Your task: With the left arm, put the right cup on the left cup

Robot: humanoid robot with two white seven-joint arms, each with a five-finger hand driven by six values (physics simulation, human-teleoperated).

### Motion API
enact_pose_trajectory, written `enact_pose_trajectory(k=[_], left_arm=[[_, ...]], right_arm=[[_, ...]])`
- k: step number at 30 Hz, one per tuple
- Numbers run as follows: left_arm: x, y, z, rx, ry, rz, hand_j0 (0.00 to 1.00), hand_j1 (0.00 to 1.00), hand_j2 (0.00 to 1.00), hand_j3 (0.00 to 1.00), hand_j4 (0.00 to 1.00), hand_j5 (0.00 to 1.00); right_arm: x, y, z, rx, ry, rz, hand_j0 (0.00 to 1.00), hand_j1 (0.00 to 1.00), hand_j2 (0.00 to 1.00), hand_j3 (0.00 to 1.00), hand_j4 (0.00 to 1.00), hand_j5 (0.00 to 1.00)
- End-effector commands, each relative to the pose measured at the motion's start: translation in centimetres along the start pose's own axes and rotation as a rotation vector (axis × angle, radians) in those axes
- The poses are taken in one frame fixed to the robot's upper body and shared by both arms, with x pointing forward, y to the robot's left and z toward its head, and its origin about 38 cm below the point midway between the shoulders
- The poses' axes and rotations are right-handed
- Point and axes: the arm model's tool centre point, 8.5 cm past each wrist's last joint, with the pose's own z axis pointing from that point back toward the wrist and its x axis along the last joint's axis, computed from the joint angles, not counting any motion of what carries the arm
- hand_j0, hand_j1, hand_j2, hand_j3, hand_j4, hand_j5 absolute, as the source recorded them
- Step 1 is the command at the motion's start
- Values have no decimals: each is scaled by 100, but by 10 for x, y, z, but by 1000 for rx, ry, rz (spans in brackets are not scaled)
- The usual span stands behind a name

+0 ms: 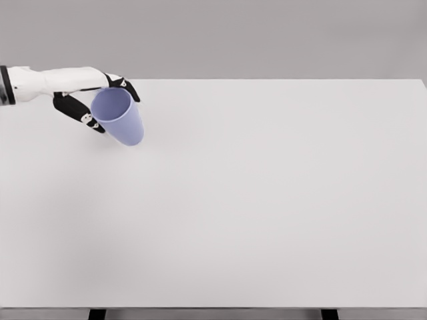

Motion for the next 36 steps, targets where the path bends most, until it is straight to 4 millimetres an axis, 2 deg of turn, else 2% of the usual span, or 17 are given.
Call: enact_pose_trajectory(k=[1, 13, 19, 23, 29, 36], left_arm=[[-11, 0, 10, 16, 39, 24, 55, 55, 55, 55, 55, 55], [-39, 40, 41, 98, 170, 23, 55, 55, 55, 55, 55, 55], [-50, 44, 26, 117, 187, 51, 55, 55, 55, 55, 55, 55], [-59, 47, 24, 131, 213, 68, 55, 55, 55, 55, 55, 55], [-76, 41, 20, 135, 264, 109, 56, 56, 56, 56, 56, 56], [-76, 44, 9, 142, 260, 119, 56, 56, 56, 56, 56, 56]], right_arm=[[0, 0, 0, 0, 0, 0, 100, 100, 100, 100, 100, 100], [0, 0, 0, 0, 0, 0, 100, 100, 100, 100, 100, 100], [0, 0, 0, 0, 0, 0, 100, 100, 100, 100, 100, 100], [0, 0, 0, 0, 0, 0, 100, 100, 100, 100, 100, 100], [0, 0, 0, 0, 0, 0, 100, 100, 100, 100, 100, 100], [0, 0, 0, 0, 0, 0, 100, 100, 100, 100, 100, 100]])
